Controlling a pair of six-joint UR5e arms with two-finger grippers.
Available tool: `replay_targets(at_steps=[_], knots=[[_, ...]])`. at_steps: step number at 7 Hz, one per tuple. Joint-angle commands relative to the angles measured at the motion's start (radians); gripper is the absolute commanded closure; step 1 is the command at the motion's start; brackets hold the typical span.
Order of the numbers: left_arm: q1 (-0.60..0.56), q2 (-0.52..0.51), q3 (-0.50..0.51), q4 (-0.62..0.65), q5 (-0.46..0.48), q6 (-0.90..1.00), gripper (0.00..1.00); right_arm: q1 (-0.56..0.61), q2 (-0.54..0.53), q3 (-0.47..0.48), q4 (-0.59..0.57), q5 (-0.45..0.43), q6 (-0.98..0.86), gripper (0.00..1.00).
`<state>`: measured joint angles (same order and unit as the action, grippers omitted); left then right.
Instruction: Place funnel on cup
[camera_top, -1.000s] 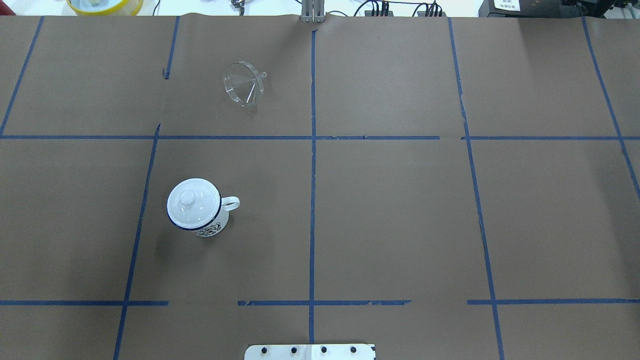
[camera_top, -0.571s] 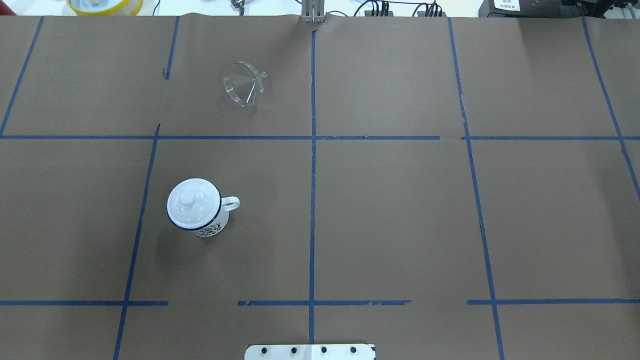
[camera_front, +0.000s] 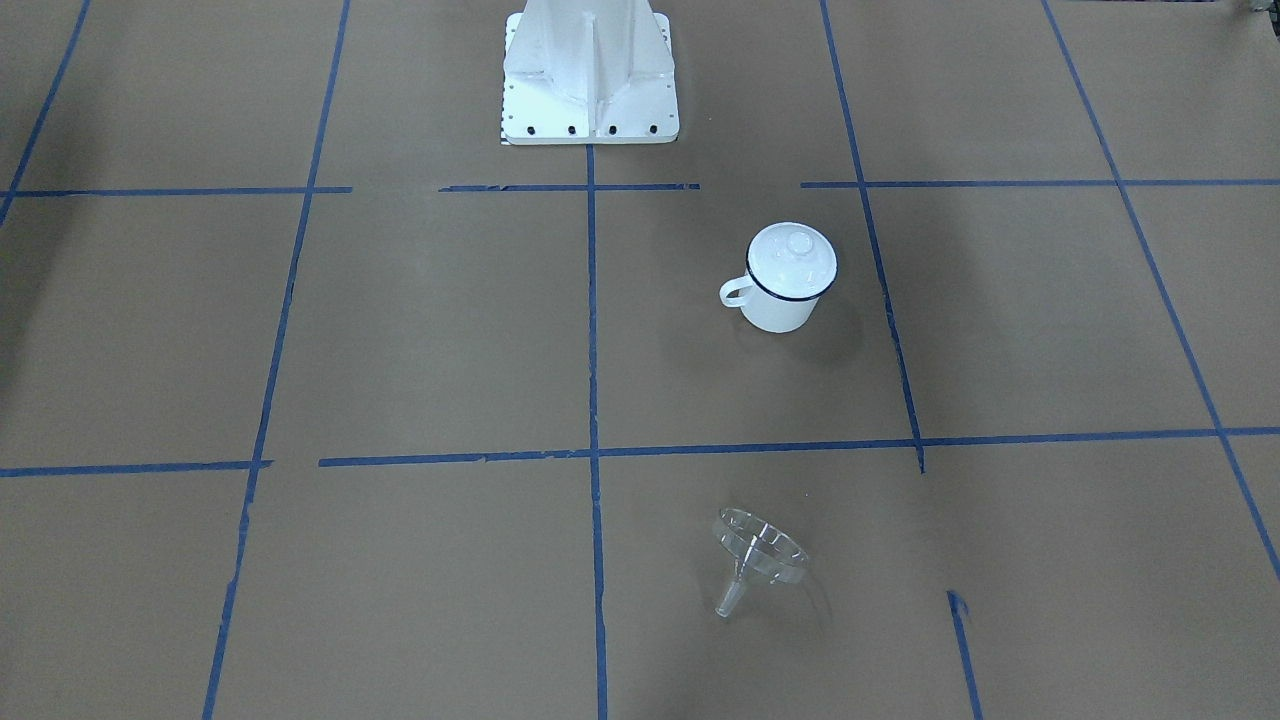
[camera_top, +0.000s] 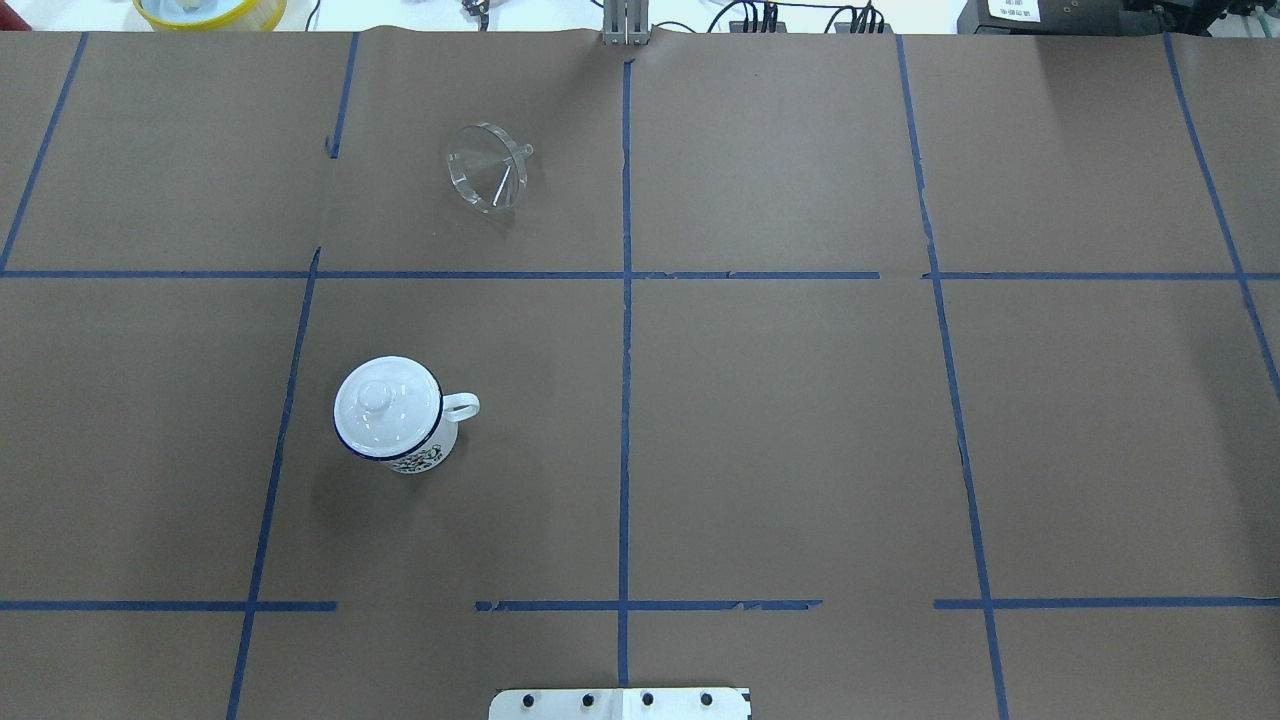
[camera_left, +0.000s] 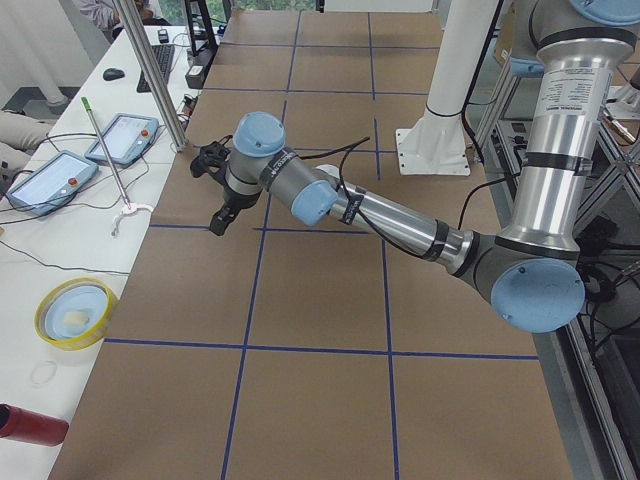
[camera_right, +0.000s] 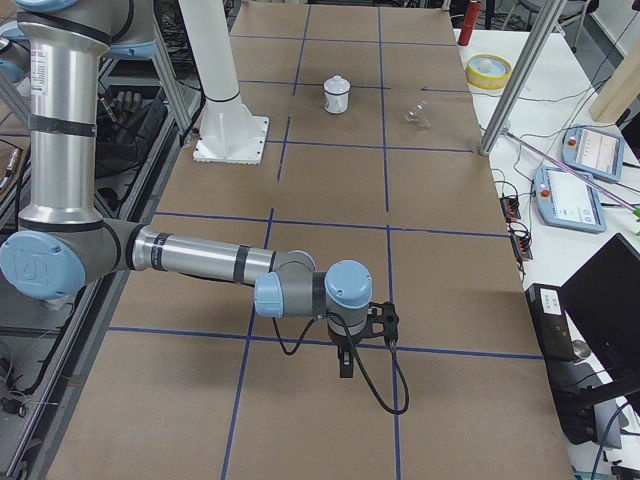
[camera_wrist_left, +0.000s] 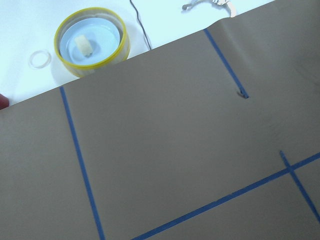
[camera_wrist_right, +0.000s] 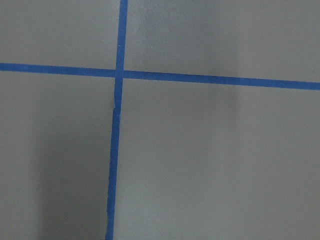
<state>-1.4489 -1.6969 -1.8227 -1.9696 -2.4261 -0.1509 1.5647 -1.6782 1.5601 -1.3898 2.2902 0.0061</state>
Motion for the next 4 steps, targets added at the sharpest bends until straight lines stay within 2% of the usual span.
replay_targets(at_steps=[1, 2, 3, 4], knots=[[0.269, 0.000, -0.013, -0.115, -0.018, -0.229, 0.00, 0.000, 0.000, 0.000, 0.000, 0.000, 0.000, 0.00], [0.407, -0.007, -0.085, -0.106, 0.137, -0.435, 0.00, 0.000, 0.000, 0.000, 0.000, 0.000, 0.000, 0.00], [0.514, -0.009, -0.124, -0.088, 0.259, -0.560, 0.00, 0.000, 0.000, 0.000, 0.000, 0.000, 0.000, 0.00], [0.592, -0.036, -0.168, 0.014, 0.336, -0.625, 0.00, 0.000, 0.000, 0.000, 0.000, 0.000, 0.000, 0.00]])
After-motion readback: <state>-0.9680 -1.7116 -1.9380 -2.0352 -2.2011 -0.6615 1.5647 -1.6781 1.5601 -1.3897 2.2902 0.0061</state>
